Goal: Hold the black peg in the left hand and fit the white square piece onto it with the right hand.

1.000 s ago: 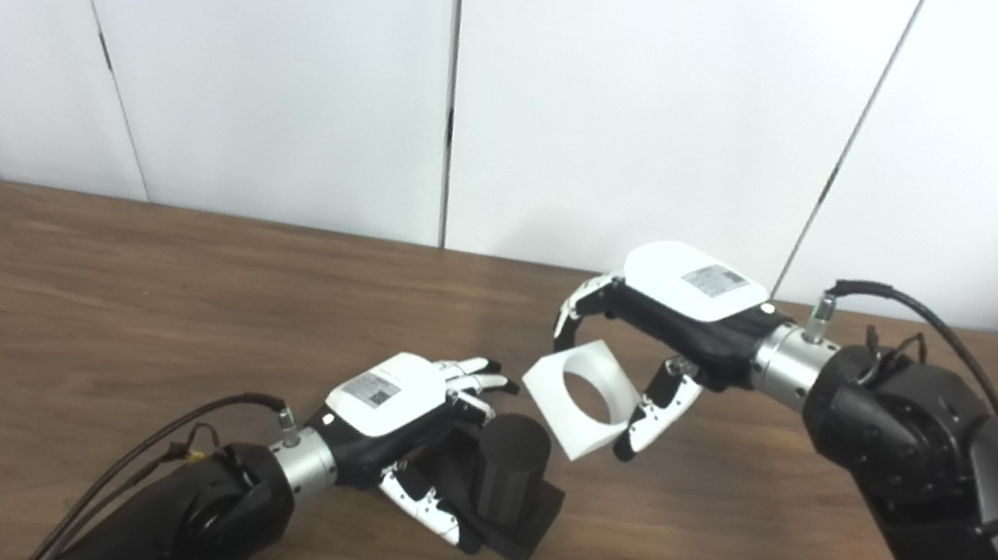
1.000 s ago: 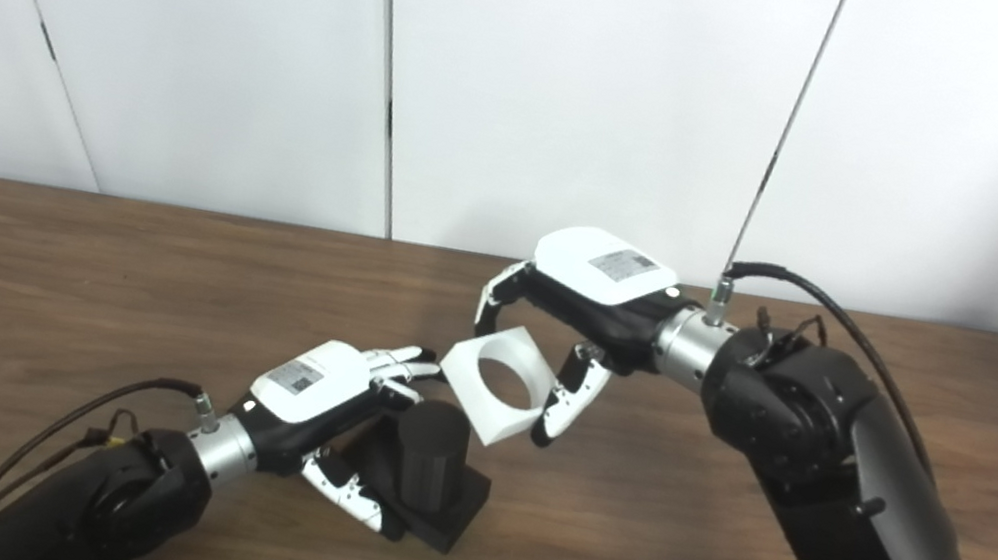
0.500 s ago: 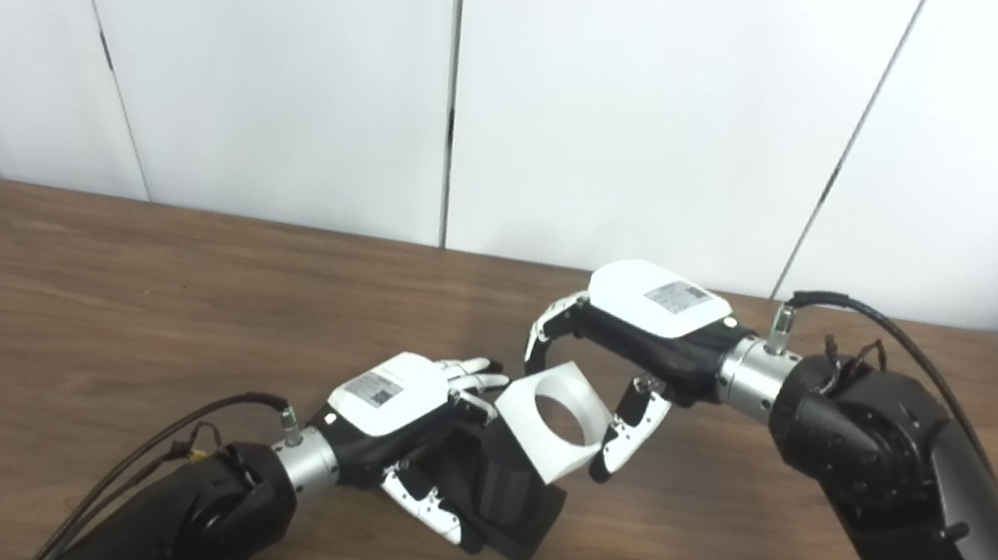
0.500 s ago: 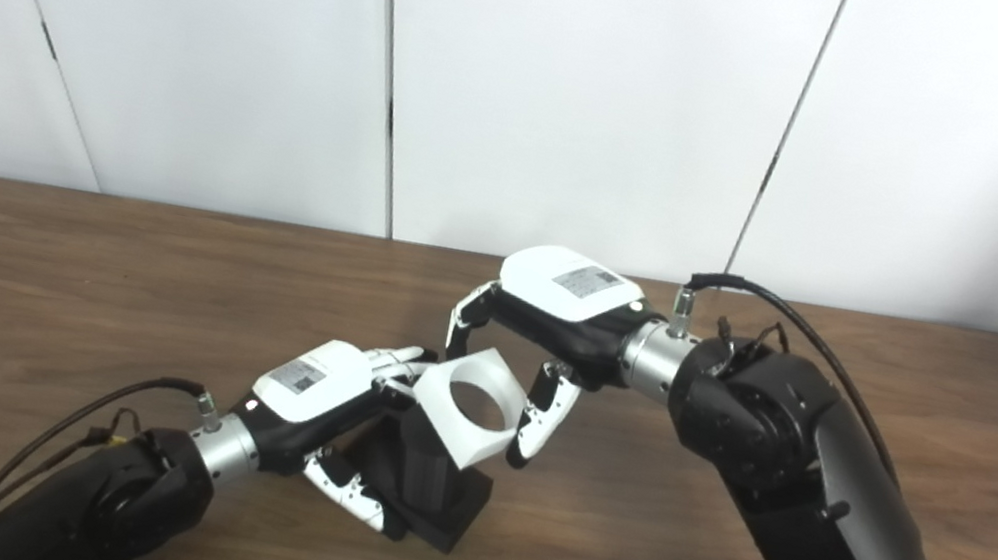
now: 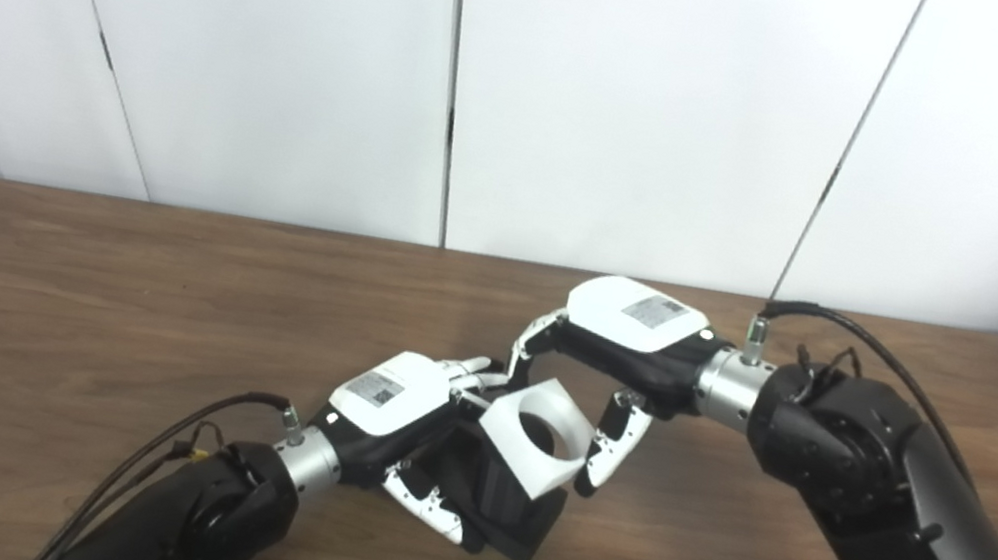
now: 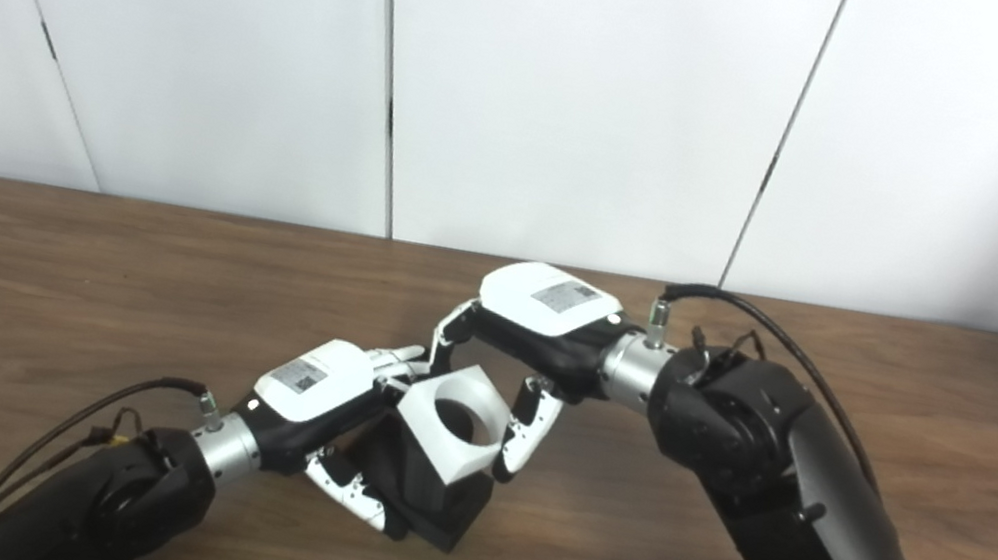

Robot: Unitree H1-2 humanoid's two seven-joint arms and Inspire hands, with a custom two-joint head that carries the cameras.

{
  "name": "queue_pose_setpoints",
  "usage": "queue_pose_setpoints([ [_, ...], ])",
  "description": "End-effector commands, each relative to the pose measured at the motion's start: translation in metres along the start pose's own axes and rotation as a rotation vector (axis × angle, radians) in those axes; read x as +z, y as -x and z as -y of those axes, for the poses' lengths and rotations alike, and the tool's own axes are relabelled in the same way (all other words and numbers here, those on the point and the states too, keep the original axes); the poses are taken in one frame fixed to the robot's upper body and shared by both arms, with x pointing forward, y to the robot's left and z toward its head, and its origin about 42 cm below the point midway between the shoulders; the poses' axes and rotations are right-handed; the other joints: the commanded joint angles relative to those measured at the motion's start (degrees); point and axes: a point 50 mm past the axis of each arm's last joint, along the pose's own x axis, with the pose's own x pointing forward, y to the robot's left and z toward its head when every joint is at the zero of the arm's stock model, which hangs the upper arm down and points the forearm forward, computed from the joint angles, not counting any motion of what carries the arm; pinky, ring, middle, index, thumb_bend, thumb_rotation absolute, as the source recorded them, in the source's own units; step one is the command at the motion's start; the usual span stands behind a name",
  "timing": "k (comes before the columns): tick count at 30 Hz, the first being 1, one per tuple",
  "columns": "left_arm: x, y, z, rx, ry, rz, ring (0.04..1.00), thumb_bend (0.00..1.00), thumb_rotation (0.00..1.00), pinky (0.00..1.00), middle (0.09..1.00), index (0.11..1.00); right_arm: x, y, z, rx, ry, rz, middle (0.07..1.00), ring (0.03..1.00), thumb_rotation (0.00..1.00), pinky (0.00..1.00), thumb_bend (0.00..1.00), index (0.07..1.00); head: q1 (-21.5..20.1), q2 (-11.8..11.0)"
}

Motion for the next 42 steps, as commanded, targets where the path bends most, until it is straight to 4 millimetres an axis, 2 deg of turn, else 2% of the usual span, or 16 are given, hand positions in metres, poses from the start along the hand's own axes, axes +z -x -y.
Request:
queue_pose_setpoints([
  [1, 0.003, 0.0, 0.028, -0.151, -0.041, -0.043, 0.967, 0.52, 0.07, 0.91, 0.918, 0.491, 0.005, -0.008, 0.014, -0.03, 0.033, 0.039, 0.736, 0.772, 0.13, 0.73, 0.52, 0.477, 0.04, 0.07],
  [12, 0.005, -0.003, 0.028, -0.152, -0.036, -0.041, 0.97, 0.52, 0.07, 0.91, 0.918, 0.491, 0.007, -0.024, 0.005, -0.013, 0.036, 0.051, 0.724, 0.772, 0.13, 0.73, 0.52, 0.478, 0.1, 0.15],
  [22, 0.007, -0.002, 0.027, -0.154, -0.04, -0.041, 0.973, 0.52, 0.07, 0.91, 0.927, 0.491, 0.013, -0.029, 0.001, 0.015, 0.038, 0.053, 0.729, 0.782, 0.13, 0.75, 0.52, 0.479, 0.18, 0.34],
  [27, 0.006, -0.002, 0.027, -0.151, -0.037, -0.036, 0.974, 0.52, 0.07, 0.91, 0.923, 0.491, 0.011, -0.029, 0.001, 0.018, 0.039, 0.039, 0.747, 0.771, 0.15, 0.71, 0.52, 0.493, 0.02, 0.43],
  [28, 0.006, -0.002, 0.027, -0.149, -0.036, -0.035, 0.973, 0.52, 0.07, 0.91, 0.922, 0.491, 0.011, -0.028, 0.001, 0.021, 0.035, 0.032, 0.749, 0.769, 0.21, 0.7, 0.75, 0.575, 0.04, 0.48],
  [29, 0.005, -0.002, 0.027, -0.149, -0.035, -0.034, 0.973, 0.52, 0.07, 0.91, 0.919, 0.491, 0.01, -0.028, 0.001, 0.023, 0.032, 0.028, 0.754, 0.77, 0.23, 0.7, 0.86, 0.612, 0.03, 0.42],
  [30, 0.005, -0.001, 0.027, -0.149, -0.035, -0.034, 0.973, 0.52, 0.07, 0.91, 0.918, 0.491, 0.01, -0.027, 0.001, 0.024, 0.03, 0.025, 0.755, 0.769, 0.24, 0.7, 0.89, 0.623, -0.04, 0.4],
  [34, 0.005, -0.001, 0.026, -0.15, -0.039, -0.036, 0.969, 0.52, 0.07, 0.9, 0.914, 0.491, 0.008, -0.026, 0.0, 0.035, 0.031, 0.005, 0.763, 0.773, 0.25, 0.69, 0.93, 0.628, -0.18, 0.57],
  [42, 0.004, 0.001, 0.026, -0.156, -0.048, -0.037, 0.963, 0.52, 0.07, 0.9, 0.913, 0.491, 0.007, -0.022, -0.002, 0.049, 0.023, -0.021, 0.776, 0.788, 0.24, 0.71, 0.93, 0.651, -0.31, 0.85],
])
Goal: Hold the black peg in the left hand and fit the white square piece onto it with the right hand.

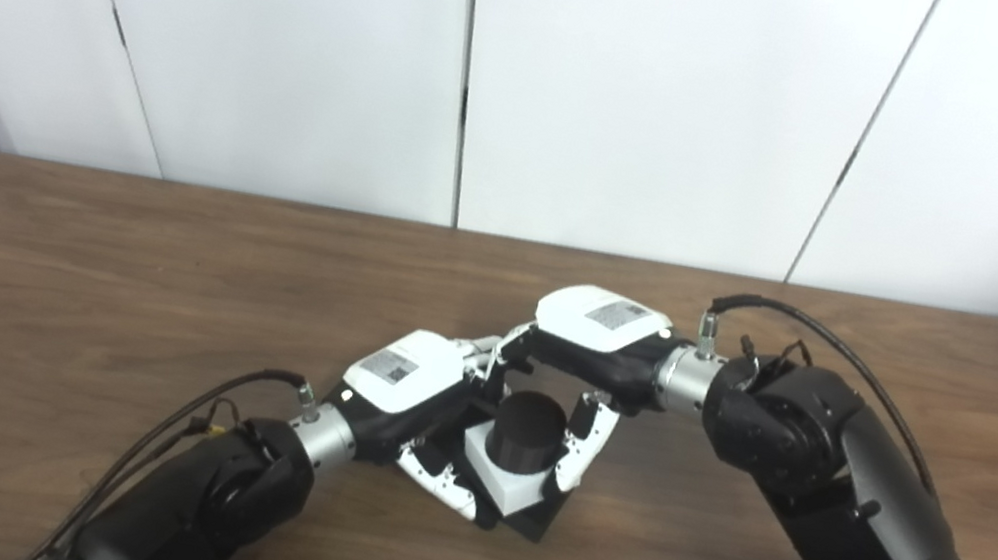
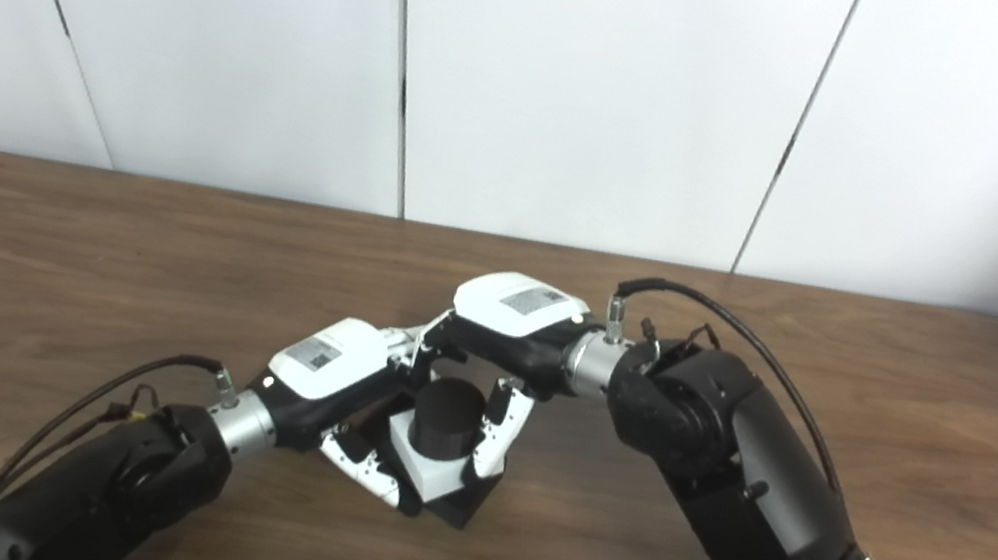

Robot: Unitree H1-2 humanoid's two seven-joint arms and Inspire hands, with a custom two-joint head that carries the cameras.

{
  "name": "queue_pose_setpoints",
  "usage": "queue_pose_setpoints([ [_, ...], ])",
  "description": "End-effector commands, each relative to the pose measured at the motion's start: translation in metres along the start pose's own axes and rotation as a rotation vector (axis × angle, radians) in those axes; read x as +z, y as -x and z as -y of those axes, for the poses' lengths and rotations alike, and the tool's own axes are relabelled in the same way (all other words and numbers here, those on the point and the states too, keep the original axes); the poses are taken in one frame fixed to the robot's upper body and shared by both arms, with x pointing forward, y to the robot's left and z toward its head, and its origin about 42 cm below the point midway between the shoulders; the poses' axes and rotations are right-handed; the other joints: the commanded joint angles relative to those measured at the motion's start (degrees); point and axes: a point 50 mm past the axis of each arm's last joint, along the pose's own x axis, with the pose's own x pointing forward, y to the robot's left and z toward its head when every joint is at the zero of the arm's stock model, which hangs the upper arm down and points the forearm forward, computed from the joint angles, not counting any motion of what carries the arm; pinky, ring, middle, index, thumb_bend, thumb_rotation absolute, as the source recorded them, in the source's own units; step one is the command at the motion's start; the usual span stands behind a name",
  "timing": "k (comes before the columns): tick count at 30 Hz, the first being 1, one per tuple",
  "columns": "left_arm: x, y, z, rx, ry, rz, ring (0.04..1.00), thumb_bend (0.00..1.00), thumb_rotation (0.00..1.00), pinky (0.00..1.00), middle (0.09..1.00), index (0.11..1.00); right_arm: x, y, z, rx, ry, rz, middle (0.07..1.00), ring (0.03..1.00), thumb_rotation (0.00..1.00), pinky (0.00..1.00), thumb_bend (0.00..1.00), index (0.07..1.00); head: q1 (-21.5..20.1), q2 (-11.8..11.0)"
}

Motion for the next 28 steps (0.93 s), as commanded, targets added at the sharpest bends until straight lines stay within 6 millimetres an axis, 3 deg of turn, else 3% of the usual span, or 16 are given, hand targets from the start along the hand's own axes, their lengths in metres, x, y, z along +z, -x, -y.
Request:
queue_pose_setpoints([
  [1, 0.002, 0.003, 0.025, -0.155, -0.048, -0.026, 0.963, 0.52, 0.07, 0.9, 0.913, 0.491, 0.003, 0.004, 0.02, -0.047, 0.031, 0.009, 0.777, 0.789, 0.24, 0.71, 0.93, 0.655, -0.01, 0.14],
  [10, 0.001, 0.004, 0.026, -0.154, -0.039, -0.028, 0.962, 0.52, 0.07, 0.9, 0.916, 0.49, -0.007, 0.013, 0.027, -0.082, 0.023, -0.006, 0.782, 0.783, 0.23, 0.68, 0.92, 0.668, -0.37, -0.04],
  [20, -0.001, 0.006, 0.024, -0.148, -0.04, -0.029, 0.967, 0.52, 0.07, 0.91, 0.921, 0.491, -0.036, 0.048, 0.056, -0.179, -0.003, -0.099, 0.781, 0.777, 0.18, 0.66, 0.89, 0.681, -0.97, -0.22],
  [28, -0.004, 0.007, 0.022, -0.149, -0.044, -0.033, 0.965, 0.52, 0.07, 0.9, 0.917, 0.491, -0.061, 0.075, 0.067, -0.229, -0.031, -0.166, 0.779, 0.779, 0.12, 0.65, 0.87, 0.688, -1.53, -0.1],
])
